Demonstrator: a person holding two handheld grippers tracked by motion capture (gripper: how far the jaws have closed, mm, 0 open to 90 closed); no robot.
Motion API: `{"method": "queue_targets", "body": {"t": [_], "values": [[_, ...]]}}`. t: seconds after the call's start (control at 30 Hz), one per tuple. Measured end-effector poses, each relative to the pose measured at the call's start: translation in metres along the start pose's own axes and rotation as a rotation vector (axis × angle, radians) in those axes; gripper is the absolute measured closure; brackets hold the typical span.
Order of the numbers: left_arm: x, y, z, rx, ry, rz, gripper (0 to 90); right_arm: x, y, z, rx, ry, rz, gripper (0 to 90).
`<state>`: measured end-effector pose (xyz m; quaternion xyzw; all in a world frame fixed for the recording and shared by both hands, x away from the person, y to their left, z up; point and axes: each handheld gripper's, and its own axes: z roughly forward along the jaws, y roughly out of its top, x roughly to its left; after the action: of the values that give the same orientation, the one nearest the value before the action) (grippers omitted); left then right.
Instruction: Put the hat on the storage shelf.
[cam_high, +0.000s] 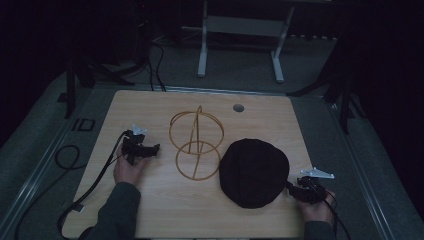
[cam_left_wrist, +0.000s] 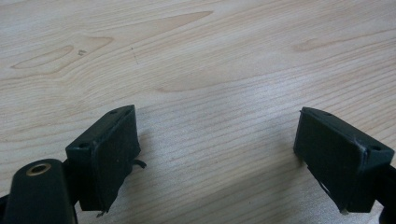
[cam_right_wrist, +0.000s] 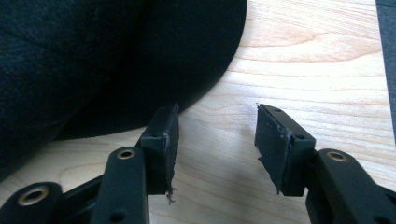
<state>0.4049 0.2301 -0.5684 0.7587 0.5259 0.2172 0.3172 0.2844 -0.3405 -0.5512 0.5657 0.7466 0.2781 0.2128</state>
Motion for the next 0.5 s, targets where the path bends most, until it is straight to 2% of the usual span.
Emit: {"method": "queue_targets", "body": {"t": [0.27, 0.5], "values": [[0.000, 0.000, 0.000, 0.000, 0.000, 0.000, 13.6, 0.004, 0.005, -0.002, 0.055, 0.014, -0.042, 47.1], [0.000, 0.000, 0.000, 0.000, 0.000, 0.000, 13.6, 0.016, 0.008, -0.008, 0.093, 0.000, -0.151, 45.9]]}}
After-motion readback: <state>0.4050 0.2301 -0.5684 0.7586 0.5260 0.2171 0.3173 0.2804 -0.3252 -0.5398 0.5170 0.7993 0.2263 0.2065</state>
